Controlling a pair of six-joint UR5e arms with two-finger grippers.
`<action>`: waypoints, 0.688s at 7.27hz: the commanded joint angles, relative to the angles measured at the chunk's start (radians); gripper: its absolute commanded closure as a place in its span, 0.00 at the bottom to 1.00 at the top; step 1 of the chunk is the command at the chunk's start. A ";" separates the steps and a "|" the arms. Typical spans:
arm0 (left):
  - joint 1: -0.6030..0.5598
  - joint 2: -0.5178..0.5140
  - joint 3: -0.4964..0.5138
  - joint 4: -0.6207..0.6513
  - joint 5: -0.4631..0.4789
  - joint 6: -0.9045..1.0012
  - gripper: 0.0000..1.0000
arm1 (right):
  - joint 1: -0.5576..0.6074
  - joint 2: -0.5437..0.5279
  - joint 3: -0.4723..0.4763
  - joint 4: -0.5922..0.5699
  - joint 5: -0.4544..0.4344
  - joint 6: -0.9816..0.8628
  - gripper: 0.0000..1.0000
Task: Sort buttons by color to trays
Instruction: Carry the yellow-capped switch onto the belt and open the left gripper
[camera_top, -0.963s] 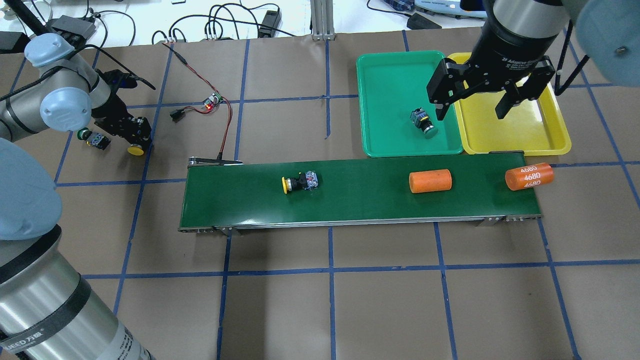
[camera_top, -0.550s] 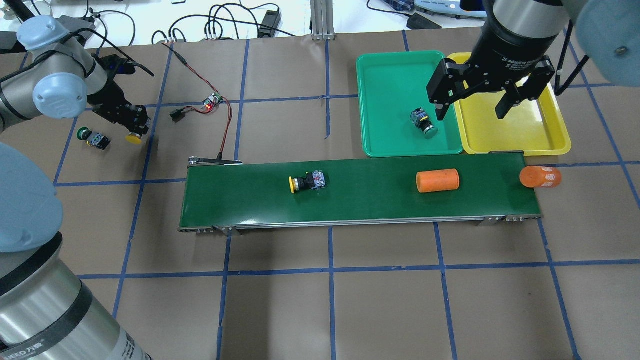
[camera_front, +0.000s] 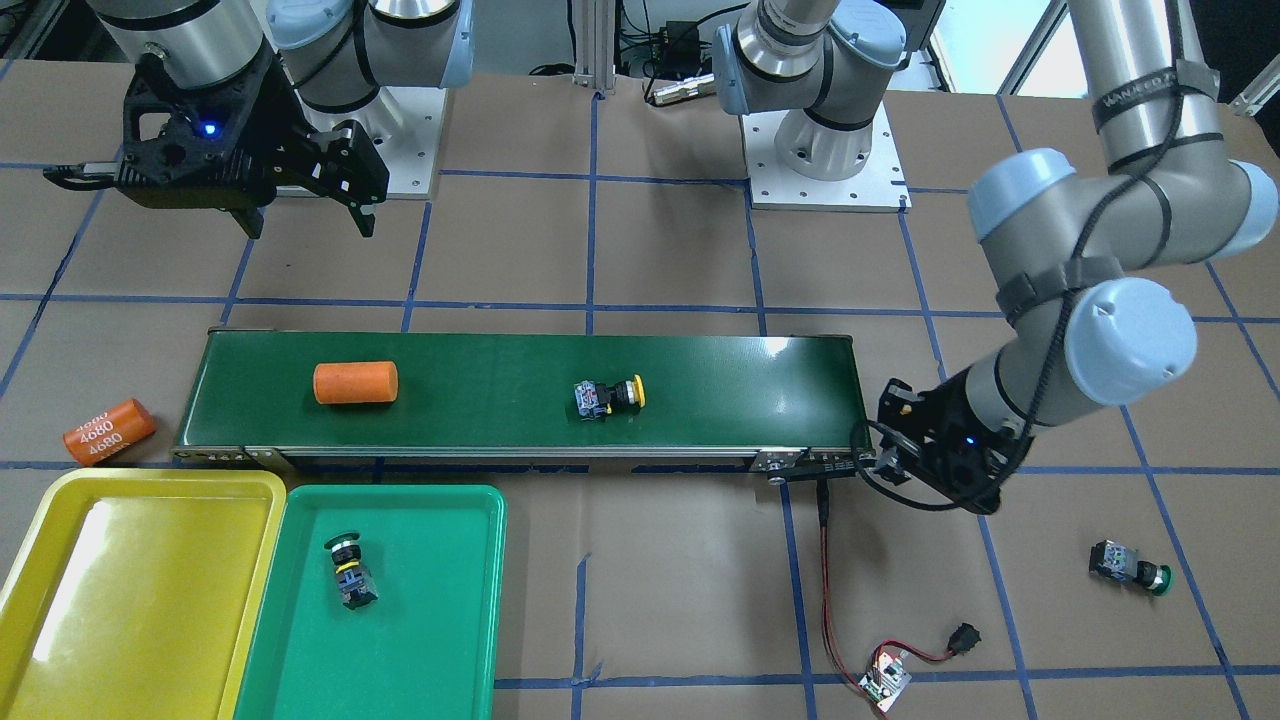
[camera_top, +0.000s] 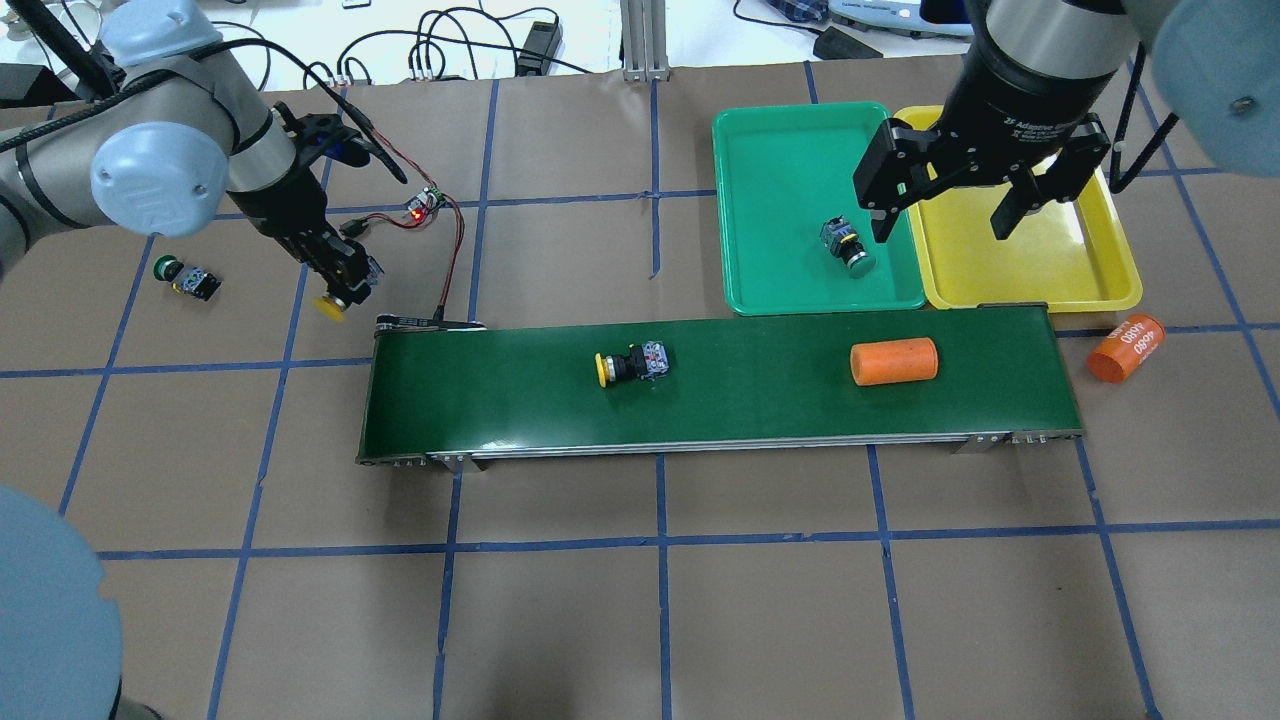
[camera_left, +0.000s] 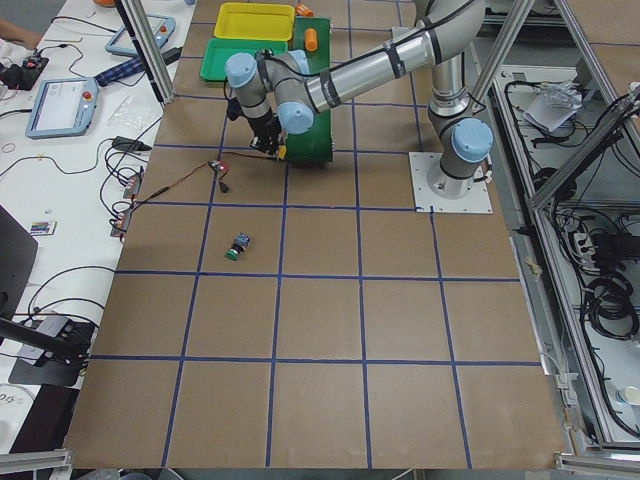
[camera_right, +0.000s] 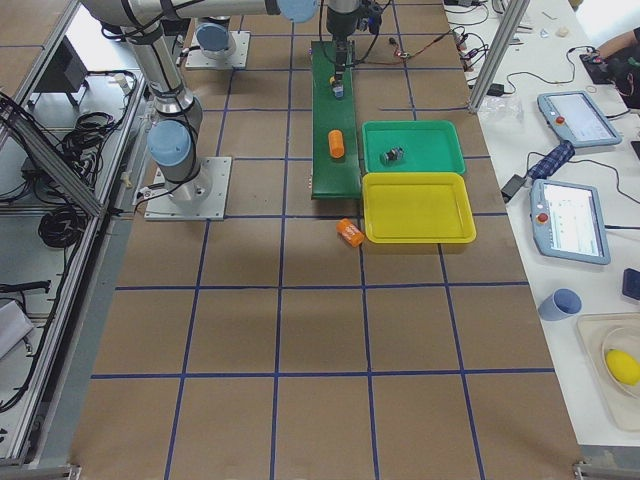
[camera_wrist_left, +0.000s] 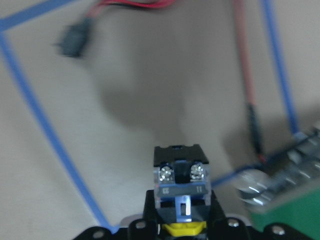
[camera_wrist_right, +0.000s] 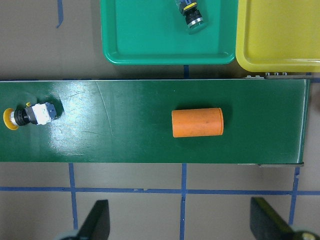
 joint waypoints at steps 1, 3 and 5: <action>-0.142 0.127 -0.120 0.001 0.003 0.149 1.00 | 0.000 0.000 0.000 0.002 0.000 0.000 0.00; -0.245 0.161 -0.186 0.089 0.003 0.228 1.00 | 0.000 0.000 0.000 0.002 0.000 0.000 0.00; -0.258 0.149 -0.301 0.341 0.002 0.468 1.00 | 0.000 0.001 0.000 0.000 0.000 0.000 0.00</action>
